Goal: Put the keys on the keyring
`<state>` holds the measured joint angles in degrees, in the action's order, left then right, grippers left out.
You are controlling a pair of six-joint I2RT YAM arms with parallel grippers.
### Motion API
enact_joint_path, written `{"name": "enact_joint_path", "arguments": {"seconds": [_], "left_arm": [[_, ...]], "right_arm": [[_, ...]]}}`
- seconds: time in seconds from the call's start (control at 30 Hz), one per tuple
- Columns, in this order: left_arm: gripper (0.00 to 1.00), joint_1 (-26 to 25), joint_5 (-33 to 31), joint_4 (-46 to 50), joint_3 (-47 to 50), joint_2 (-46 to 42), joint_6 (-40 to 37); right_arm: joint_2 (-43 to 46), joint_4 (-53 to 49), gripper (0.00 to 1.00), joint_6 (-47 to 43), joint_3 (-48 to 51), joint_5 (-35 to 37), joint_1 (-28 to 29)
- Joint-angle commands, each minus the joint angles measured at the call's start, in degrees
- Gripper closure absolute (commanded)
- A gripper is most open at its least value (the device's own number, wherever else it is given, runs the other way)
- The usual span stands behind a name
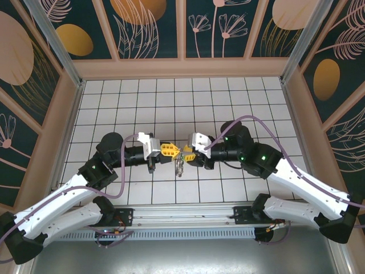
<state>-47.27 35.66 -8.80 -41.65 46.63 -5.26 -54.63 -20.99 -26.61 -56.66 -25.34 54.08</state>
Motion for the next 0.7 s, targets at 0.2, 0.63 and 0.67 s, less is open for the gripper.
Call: {"name": "enact_joint_path", "arguments": {"seconds": [0.2, 0.63, 0.67], "left_arm": [[1.0, -0.3, 2.6, -2.8, 0.5, -1.3, 0.5], [1.0, -0.3, 2.7, -2.7, 0.5, -1.7, 0.5], [1.0, -0.2, 2.7, -2.8, 0.5, -1.7, 0.5]], "right_arm": [[3.6, 7.3, 0.67, 4.0, 2.8, -7.0, -2.6], [1.7, 8.3, 0.57, 5.3, 3.4, -10.7, -3.4], [1.3, 8.2, 0.57, 5.3, 3.4, -10.6, -3.4]]}}
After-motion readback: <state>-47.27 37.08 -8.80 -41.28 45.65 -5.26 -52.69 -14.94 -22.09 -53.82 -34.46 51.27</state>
